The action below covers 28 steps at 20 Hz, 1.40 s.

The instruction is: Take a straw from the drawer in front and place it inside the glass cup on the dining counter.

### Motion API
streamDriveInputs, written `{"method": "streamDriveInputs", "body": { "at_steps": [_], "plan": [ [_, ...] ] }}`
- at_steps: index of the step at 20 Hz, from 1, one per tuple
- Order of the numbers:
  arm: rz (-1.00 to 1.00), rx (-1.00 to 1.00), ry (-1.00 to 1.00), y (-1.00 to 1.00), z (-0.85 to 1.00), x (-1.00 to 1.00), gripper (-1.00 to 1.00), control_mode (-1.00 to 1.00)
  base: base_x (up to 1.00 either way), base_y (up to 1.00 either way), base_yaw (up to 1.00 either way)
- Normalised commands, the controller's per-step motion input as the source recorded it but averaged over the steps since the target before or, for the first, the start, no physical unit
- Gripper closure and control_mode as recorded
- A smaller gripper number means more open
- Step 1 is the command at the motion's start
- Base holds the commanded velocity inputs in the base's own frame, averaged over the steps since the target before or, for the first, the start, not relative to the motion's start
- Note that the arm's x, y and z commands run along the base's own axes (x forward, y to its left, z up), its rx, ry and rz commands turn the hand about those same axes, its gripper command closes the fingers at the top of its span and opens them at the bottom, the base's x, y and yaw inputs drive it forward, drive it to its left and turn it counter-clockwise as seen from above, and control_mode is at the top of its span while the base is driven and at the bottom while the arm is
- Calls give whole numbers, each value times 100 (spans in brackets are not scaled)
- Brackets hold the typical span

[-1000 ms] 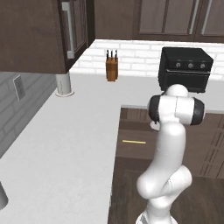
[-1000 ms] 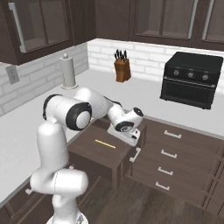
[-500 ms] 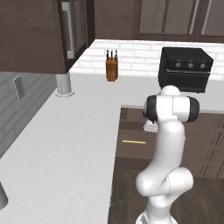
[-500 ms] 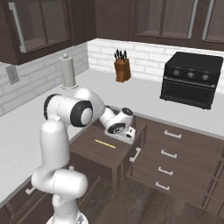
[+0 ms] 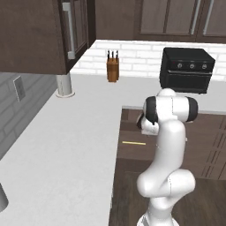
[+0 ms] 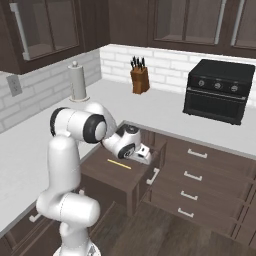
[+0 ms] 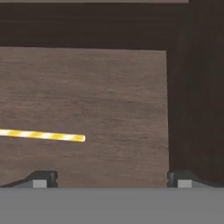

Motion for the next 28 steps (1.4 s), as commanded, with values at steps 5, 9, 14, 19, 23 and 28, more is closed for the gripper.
{"method": "streamDriveInputs", "body": {
  "at_steps": [5,9,14,19,23,28],
  "plan": [
    [-10,-11,0,-64,-25,2,-100,-100,0,0,0],
    [-7,-2,0,-100,-5,-2,-100,-100,0,0,0],
    [-5,0,0,-100,0,-8,-100,-100,0,0,0],
    [-4,0,0,-100,0,-5,-100,-100,0,0,0],
    [-1,0,-1,-100,0,-37,-100,-100,0,0,0],
    [17,0,-16,-8,25,-98,-100,-100,0,0,0]
  ]
}}
